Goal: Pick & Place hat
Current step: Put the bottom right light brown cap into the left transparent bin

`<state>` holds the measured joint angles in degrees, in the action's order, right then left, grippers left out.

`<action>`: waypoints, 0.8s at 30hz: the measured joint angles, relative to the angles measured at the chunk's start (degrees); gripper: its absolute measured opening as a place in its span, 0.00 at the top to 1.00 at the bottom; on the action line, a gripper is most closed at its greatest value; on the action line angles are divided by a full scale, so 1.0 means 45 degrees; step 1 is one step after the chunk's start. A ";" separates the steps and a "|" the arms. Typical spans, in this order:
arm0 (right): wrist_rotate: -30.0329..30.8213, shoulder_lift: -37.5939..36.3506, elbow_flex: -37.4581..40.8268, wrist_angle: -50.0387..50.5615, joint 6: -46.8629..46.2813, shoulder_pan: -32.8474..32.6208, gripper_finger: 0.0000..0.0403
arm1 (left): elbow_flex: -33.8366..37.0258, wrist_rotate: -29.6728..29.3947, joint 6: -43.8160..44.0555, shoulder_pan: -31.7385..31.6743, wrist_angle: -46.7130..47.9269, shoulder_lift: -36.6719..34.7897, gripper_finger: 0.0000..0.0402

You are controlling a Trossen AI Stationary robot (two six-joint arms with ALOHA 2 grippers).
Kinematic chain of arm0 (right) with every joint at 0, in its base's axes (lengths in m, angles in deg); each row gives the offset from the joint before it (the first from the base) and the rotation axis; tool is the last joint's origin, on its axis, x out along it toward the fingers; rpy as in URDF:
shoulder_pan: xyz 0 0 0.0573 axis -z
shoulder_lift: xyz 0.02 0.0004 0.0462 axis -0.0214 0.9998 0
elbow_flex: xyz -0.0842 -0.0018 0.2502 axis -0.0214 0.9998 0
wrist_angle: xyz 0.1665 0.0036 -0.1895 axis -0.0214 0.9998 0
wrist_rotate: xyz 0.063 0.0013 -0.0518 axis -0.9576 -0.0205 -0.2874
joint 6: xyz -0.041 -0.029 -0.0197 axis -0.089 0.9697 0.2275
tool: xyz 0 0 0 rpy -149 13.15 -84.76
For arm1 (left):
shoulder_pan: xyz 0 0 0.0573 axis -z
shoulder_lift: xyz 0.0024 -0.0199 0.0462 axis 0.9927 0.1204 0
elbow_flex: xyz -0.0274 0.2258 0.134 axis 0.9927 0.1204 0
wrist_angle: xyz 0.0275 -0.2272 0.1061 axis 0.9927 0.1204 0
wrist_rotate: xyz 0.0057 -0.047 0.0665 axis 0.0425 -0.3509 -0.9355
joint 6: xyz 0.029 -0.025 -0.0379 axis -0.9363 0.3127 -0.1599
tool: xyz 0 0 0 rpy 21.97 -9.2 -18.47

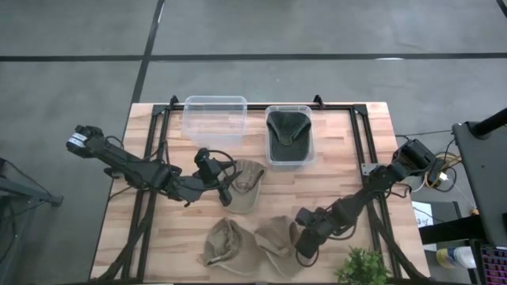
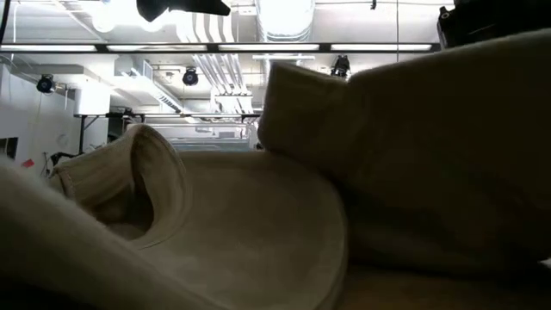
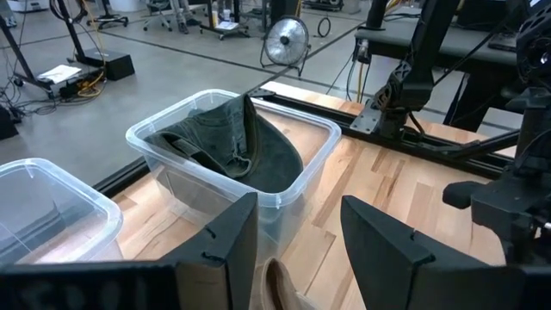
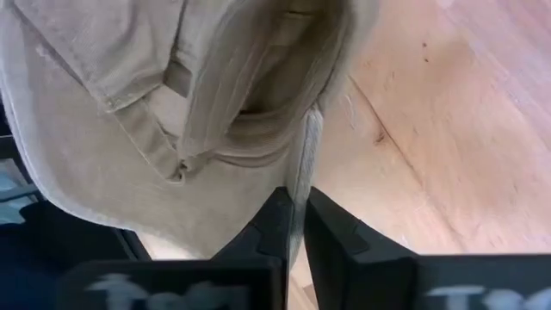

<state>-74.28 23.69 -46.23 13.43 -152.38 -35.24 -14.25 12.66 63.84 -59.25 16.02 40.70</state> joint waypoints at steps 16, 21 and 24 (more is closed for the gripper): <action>0.2464 -0.1646 -0.0592 0.1952 0.0945 -0.0005 0.97 | 0.0503 0.0095 0.0753 -0.0029 -0.0300 -0.0007 0.60; 0.3620 -0.2624 -0.0895 0.3082 0.0989 -0.0005 0.97 | 0.0498 0.0099 0.0749 -0.0029 -0.0439 -0.0010 0.60; 0.4382 -0.3192 -0.1119 0.3814 0.1003 -0.0015 0.97 | 0.0498 0.0097 0.0749 -0.0024 -0.0441 -0.0015 0.60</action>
<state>-54.56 9.33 -51.26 30.59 -147.86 -35.31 -12.01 13.10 67.21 -59.36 14.04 40.64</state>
